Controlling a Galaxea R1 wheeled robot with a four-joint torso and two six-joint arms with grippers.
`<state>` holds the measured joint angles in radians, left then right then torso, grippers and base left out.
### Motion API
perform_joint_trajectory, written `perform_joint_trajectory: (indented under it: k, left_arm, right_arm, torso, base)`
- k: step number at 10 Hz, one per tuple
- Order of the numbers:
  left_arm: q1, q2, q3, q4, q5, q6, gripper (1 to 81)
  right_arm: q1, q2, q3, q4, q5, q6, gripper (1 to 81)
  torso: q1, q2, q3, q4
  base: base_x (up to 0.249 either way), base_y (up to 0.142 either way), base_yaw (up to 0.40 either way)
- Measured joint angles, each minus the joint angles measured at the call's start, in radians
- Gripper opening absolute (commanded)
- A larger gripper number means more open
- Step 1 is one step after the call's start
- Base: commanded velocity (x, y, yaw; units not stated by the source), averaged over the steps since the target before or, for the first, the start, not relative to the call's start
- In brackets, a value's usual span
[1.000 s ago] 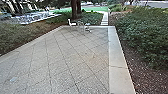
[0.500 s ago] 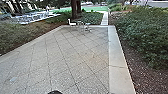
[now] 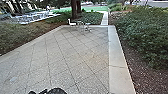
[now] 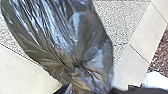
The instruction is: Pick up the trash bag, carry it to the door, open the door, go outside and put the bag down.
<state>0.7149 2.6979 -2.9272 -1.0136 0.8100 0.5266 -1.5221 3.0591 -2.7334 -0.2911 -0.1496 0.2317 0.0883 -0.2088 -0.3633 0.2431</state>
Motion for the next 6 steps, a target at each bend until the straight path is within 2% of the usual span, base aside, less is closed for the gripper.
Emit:
perform_joint_trajectory:
  k: [3, 4, 6]
  left_arm:
    - [0.013, 0.001, 0.000, -0.001, 0.001, 0.001, 81.1]
    - [0.042, 0.006, 0.000, -0.001, 0.000, 0.004, 81.1]
    - [0.143, 0.048, 0.001, 0.000, -0.018, 0.034, 81.1]
  right_arm:
    - [-0.001, 0.000, 0.000, 0.002, 0.000, 0.000, 81.1]
    - [-0.001, 0.000, 0.000, 0.003, 0.000, 0.000, 81.1]
    - [-0.001, 0.000, 0.000, 0.004, 0.000, 0.001, 81.1]
  torso:
    - [0.000, 0.000, 0.000, 0.000]
    - [0.000, 0.000, 0.000, 0.000]
    - [0.000, 0.000, 0.002, 0.000]
  base:
    - [0.000, 0.000, 0.000]
    - [0.000, 0.000, 0.000]
    - [0.000, 0.000, 0.000]
